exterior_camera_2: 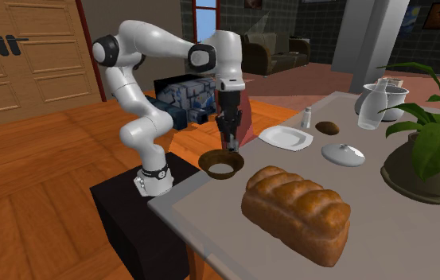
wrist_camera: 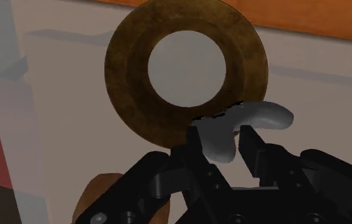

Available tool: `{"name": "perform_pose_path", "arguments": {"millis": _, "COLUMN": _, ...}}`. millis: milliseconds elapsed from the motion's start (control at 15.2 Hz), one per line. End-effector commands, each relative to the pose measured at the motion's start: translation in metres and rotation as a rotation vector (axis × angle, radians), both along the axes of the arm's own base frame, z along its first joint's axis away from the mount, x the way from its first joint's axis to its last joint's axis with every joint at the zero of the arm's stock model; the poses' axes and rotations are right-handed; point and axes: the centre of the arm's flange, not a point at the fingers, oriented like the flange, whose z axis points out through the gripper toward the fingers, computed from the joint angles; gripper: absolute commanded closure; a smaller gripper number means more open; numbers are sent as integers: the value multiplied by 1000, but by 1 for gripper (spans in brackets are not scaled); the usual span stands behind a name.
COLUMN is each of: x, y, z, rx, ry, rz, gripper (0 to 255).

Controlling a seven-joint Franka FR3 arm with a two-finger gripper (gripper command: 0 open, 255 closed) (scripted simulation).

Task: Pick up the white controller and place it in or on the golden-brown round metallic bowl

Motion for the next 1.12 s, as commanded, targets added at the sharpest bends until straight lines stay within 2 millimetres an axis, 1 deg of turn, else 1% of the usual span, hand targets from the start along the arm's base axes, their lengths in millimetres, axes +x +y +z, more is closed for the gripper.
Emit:
{"name": "perform_pose_path", "arguments": {"millis": 0, "x": -18, "y": -21, "z": -3, "rx": 1, "ry": 0, "rz": 1, "gripper": 255}}
{"name": "perform_pose_path", "arguments": {"millis": 132, "x": -34, "y": -42, "z": -3, "rx": 1, "ry": 0, "rz": 1, "gripper": 255}}
{"name": "perform_pose_path", "arguments": {"millis": 198, "x": -35, "y": -44, "z": -3, "rx": 1, "ry": 0, "rz": 1, "gripper": 255}}
{"name": "perform_pose_path", "arguments": {"millis": 990, "x": -35, "y": -44, "z": -66, "rx": 1, "ry": 0, "rz": 1, "gripper": 255}}
{"name": "perform_pose_path", "arguments": {"millis": 1056, "x": -35, "y": -44, "z": -74, "rx": 1, "ry": 0, "rz": 1, "gripper": 255}}
